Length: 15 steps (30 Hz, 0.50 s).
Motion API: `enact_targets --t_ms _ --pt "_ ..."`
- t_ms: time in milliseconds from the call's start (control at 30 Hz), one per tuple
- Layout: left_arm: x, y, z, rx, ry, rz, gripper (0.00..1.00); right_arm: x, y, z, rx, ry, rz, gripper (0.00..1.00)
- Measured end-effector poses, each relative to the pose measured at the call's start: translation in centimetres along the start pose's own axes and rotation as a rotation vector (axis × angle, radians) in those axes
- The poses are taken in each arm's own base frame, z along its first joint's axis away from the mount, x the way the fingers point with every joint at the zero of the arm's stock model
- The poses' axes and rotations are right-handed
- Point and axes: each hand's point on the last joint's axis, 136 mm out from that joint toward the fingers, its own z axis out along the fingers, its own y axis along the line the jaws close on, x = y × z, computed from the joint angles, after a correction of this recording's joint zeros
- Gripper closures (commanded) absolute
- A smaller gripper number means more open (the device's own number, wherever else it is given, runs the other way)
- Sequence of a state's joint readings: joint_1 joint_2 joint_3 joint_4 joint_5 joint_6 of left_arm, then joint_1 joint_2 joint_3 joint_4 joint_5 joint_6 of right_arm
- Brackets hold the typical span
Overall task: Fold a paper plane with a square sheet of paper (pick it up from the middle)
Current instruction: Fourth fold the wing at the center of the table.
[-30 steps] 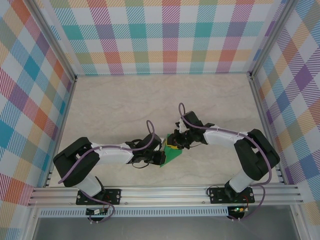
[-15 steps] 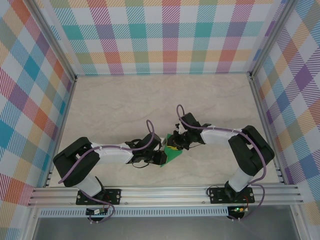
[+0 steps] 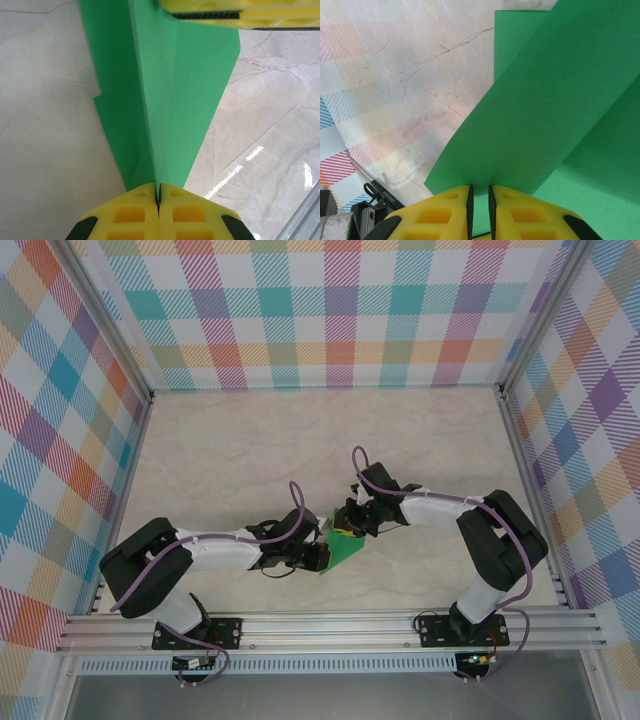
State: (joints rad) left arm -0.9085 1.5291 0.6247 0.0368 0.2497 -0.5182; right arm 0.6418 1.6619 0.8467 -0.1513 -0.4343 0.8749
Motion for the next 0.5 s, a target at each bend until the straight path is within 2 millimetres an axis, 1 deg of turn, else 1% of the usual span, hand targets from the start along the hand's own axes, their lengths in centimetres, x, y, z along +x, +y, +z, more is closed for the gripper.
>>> enact_targets --t_ms 133,267,500 --pt "-0.2 0.0 -0.1 0.018 0.004 -0.011 0.98 0.1 0.1 -0.1 -0.004 -0.002 -0.003 0.8" --pt "-0.8 0.0 -0.3 0.055 0.002 -0.033 0.98 0.8 0.3 -0.7 -0.032 0.003 -0.014 0.79" --pt "-1.0 -0.4 -0.5 0.105 0.014 -0.048 0.98 1.3 1.8 -1.6 -0.1 -0.008 -0.052 0.79"
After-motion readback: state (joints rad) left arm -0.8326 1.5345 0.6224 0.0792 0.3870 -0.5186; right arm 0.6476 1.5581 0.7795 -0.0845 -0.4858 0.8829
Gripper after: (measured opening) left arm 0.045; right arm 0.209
